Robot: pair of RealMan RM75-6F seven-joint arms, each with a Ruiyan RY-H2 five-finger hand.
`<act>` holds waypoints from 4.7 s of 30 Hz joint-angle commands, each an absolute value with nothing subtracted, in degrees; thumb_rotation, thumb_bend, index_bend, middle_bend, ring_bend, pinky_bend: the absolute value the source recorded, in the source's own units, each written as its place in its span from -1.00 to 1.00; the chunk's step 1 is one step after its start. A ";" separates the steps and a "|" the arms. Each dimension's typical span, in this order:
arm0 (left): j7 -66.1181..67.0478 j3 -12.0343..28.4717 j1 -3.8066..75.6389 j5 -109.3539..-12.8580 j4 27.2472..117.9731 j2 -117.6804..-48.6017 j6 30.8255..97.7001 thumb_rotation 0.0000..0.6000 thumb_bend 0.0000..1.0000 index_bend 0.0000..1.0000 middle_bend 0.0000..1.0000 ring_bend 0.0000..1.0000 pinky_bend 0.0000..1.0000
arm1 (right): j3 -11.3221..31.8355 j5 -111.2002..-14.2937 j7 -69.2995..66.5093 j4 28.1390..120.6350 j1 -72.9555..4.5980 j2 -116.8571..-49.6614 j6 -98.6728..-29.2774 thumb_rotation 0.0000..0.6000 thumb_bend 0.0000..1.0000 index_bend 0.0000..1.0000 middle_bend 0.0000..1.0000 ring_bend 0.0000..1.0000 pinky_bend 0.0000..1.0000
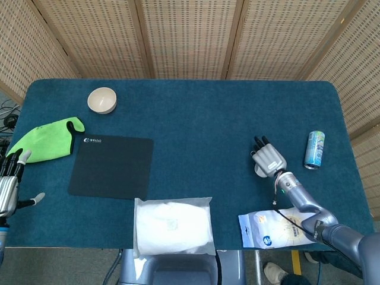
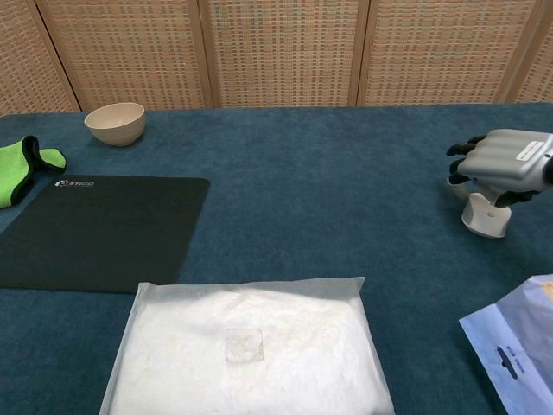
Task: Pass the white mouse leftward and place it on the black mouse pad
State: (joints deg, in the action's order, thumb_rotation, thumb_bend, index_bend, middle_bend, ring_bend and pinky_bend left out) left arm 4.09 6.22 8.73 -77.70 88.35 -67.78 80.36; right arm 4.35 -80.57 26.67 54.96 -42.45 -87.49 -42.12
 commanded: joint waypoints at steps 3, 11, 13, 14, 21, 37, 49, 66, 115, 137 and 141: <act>4.22 6.16 8.63 -77.78 88.59 -67.70 80.61 1.00 -1.00 -1.00 -1.00 -1.00 -1.00 | 6.04 -73.41 34.58 60.71 -40.88 -83.30 -41.92 1.00 1.00 -0.23 -0.57 -0.86 -0.67; 4.58 5.92 8.61 -77.95 88.69 -67.72 80.63 1.00 -1.00 -1.00 -1.00 -1.00 -1.00 | 6.33 -75.34 22.45 69.06 -39.78 -76.14 -43.44 1.00 -1.00 -0.95 -1.00 -1.00 -0.75; 4.73 5.89 8.64 -77.95 88.72 -67.74 80.60 1.00 -1.00 -1.00 -1.00 -1.00 -1.00 | 5.37 -77.19 17.71 69.83 -40.23 -74.55 -41.46 1.00 -1.00 -0.96 -1.00 -1.00 -0.79; 4.83 5.89 8.65 -77.94 88.76 -67.74 80.60 1.00 -1.00 -1.00 -1.00 -1.00 -1.00 | 4.58 -78.97 15.07 69.59 -40.48 -74.06 -40.93 1.00 -1.00 -0.96 -1.00 -1.00 -0.82; 5.42 5.90 8.92 -77.50 88.65 -67.95 80.03 1.00 -1.00 -1.00 -1.00 -1.00 -1.00 | 0.19 -88.12 5.81 64.04 -41.32 -76.28 -42.93 1.00 -1.00 -0.94 -0.91 -1.00 -0.82; 4.78 6.33 9.32 -75.91 88.09 -67.86 78.70 1.00 -1.00 -1.00 -1.00 -1.00 -1.00 | -2.71 -93.48 0.58 52.07 -44.42 -85.29 -44.24 1.00 -1.00 -0.65 -0.69 -0.88 -0.68; 5.14 6.63 9.89 -74.48 87.65 -68.09 77.29 1.00 -1.00 -1.00 -1.00 -1.00 -1.00 | -5.52 -97.76 -0.78 44.37 -45.07 -88.20 -48.87 1.00 -0.15 -0.08 -0.11 -0.30 -0.28; 5.57 6.88 10.50 -73.31 87.23 -68.36 76.19 1.00 -1.00 -1.00 -1.00 -1.00 -1.00 | -11.62 -111.16 -2.04 38.33 -49.49 -89.55 -65.52 1.00 0.05 -0.02 -0.05 -0.24 -0.22; -1.37 7.52 11.56 -71.41 84.53 -66.90 72.12 1.00 -1.00 -1.00 -1.00 -1.00 -1.00 | -2.60 -107.20 24.65 62.38 -66.98 -90.85 -45.33 1.00 -0.79 -1.00 -1.00 -1.00 -0.65; -5.82 5.91 11.64 -79.84 86.39 -66.00 76.02 1.00 -1.00 -1.00 -1.00 -1.00 -1.00 | -0.10 -84.12 9.98 70.81 -34.16 -67.16 -71.65 1.00 -0.90 -1.00 -1.00 -1.00 -0.71; -7.65 5.45 12.93 -84.55 85.40 -65.97 77.15 1.00 -1.00 -1.00 -1.00 -1.00 -1.00 | 0.07 -79.99 5.03 74.57 -27.78 -67.27 -75.28 1.00 -1.00 -1.00 -1.00 -1.00 -0.82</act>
State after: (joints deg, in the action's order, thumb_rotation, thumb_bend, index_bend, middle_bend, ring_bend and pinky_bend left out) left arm -6.61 5.81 12.10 -82.02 86.08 -66.04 76.46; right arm -0.32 -83.38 7.98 71.70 -32.00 -67.68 -72.06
